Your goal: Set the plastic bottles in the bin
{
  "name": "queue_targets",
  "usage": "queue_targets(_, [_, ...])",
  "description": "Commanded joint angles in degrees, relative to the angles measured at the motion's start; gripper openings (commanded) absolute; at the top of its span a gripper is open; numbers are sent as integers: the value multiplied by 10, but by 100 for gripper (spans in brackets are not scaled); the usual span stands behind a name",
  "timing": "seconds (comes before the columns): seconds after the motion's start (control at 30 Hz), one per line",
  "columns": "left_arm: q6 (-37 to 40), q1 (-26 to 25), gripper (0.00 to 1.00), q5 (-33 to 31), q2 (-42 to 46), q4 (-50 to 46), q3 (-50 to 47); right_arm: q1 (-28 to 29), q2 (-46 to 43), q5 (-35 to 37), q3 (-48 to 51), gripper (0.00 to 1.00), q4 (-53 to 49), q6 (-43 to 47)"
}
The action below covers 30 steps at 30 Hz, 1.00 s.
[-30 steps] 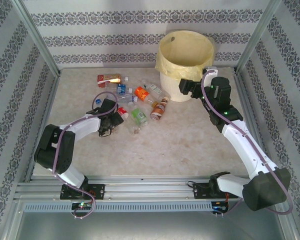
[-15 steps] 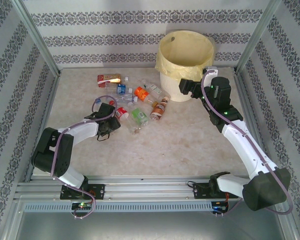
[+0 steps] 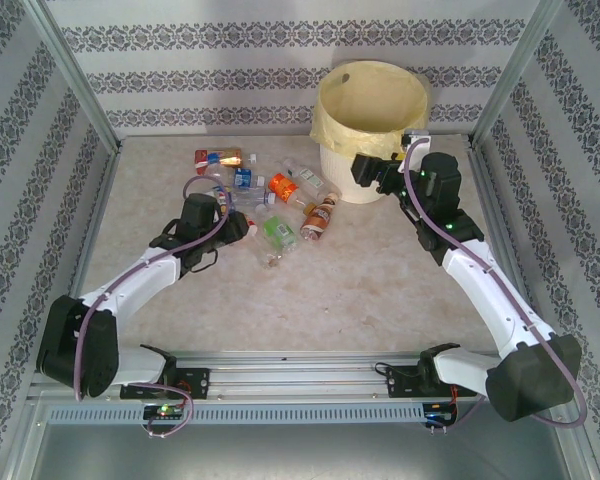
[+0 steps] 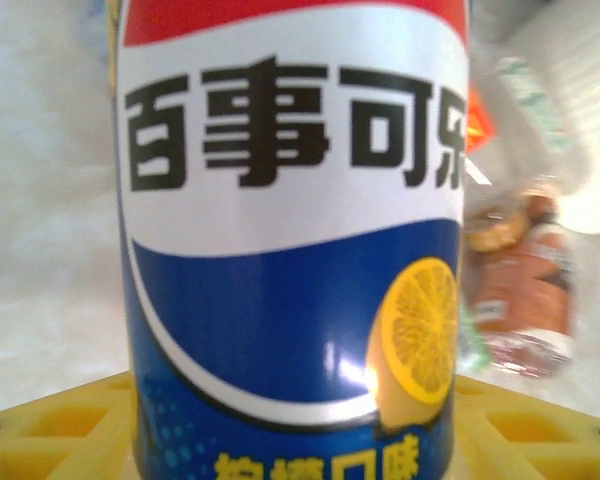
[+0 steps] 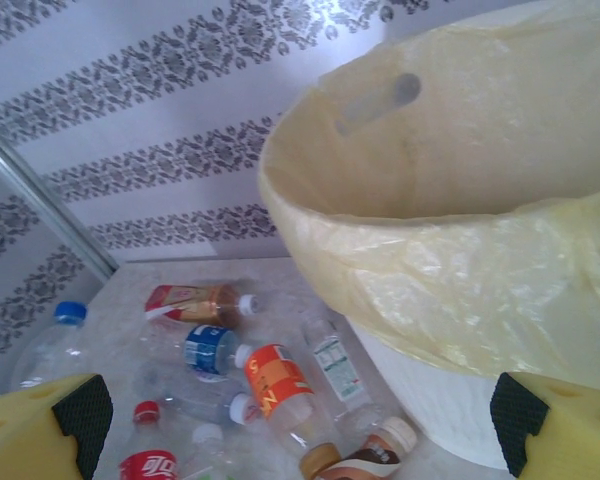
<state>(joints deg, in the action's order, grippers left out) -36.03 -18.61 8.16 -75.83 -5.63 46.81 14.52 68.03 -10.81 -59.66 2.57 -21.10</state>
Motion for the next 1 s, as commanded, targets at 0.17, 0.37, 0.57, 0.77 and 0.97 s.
queue_targets(0.17, [39, -30, 48, 265, -35, 192, 95, 6, 47, -162, -73, 98, 28, -68])
queue_targets(0.37, [41, -66, 49, 390, -92, 245, 171, 13, 88, -244, -114, 98, 41, -130])
queue_targets(0.57, [40, -103, 49, 415, -123, 260, 209, 17, 116, -286, -133, 98, 83, -175])
queue_targets(0.77, [32, -117, 49, 445, -136, 277, 219, 19, 132, -273, -143, 98, 84, -199])
queue_targets(0.97, [45, -127, 49, 443, -148, 252, 235, 21, 158, -301, -165, 98, 94, -228])
